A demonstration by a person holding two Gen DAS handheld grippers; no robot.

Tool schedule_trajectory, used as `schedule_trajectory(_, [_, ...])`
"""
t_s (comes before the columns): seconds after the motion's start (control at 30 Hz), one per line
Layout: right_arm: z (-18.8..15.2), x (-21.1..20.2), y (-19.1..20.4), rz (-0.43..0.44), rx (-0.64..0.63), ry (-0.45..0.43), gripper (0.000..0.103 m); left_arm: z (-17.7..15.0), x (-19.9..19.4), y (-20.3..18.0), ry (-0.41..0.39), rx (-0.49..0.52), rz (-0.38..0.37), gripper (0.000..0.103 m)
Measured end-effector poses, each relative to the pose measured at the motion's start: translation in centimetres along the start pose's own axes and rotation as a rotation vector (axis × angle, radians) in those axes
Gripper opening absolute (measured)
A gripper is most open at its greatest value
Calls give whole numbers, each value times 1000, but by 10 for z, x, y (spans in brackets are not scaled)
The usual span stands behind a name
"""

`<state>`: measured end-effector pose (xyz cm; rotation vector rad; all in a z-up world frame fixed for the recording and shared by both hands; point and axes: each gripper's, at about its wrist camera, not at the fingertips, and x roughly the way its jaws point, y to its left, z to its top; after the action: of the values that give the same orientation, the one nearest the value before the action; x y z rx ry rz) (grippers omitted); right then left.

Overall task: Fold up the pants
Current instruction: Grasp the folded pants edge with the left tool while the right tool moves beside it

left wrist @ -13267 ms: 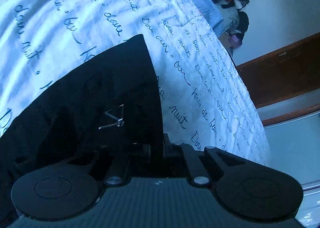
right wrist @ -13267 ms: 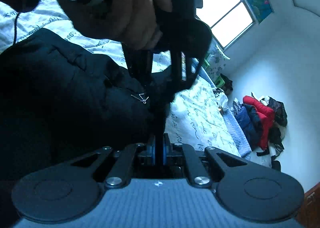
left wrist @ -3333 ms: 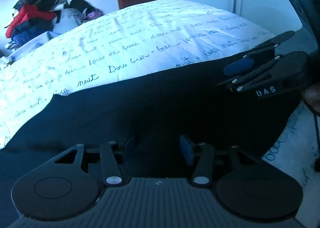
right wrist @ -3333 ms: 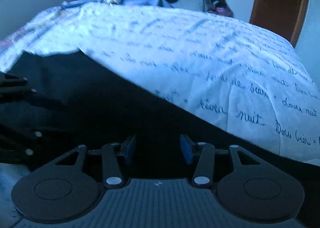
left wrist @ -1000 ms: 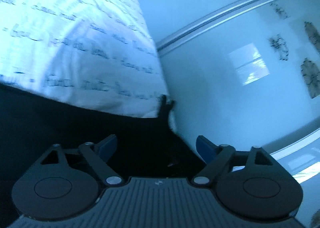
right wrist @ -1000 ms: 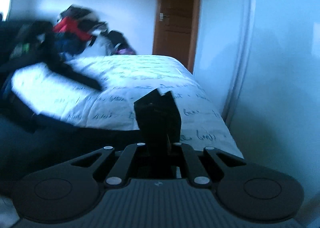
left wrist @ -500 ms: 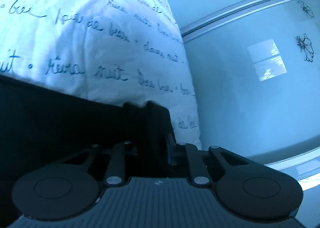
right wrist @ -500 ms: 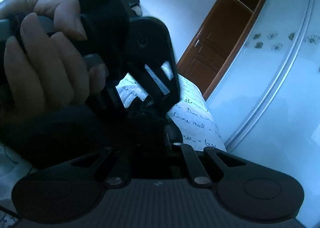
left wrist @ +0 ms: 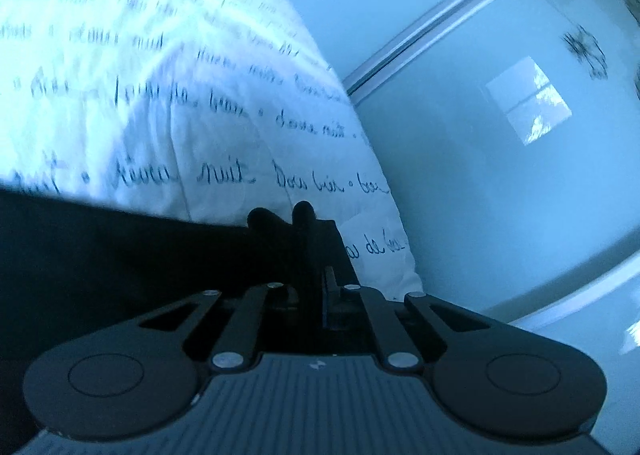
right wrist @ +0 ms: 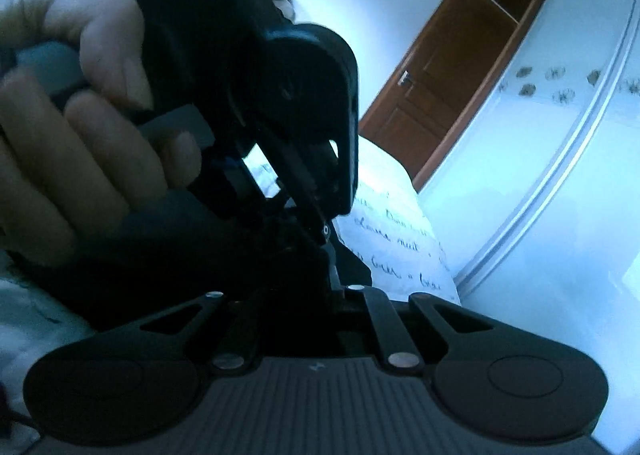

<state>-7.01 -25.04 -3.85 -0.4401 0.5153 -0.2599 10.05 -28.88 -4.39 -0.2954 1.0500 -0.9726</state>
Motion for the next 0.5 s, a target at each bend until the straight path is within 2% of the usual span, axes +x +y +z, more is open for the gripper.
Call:
schedule_trajectory(0.13, [3,-1,3,62,48,1,6,-7,-11,-1,-24,86,74,11])
schedule_trajectory(0.27, [14,-16,19,72,-4,-32,7,-16,-37,2,-68,153,104,11])
schedule_trajectory(0.4, [23,-22,31,130,-7,-68,7,-21,-60,5,-115,245,179,11])
schedule_trajectory(0.5, [28,-22,42,157,-30,-81,7,-24,-71,12,-124,275,227,11])
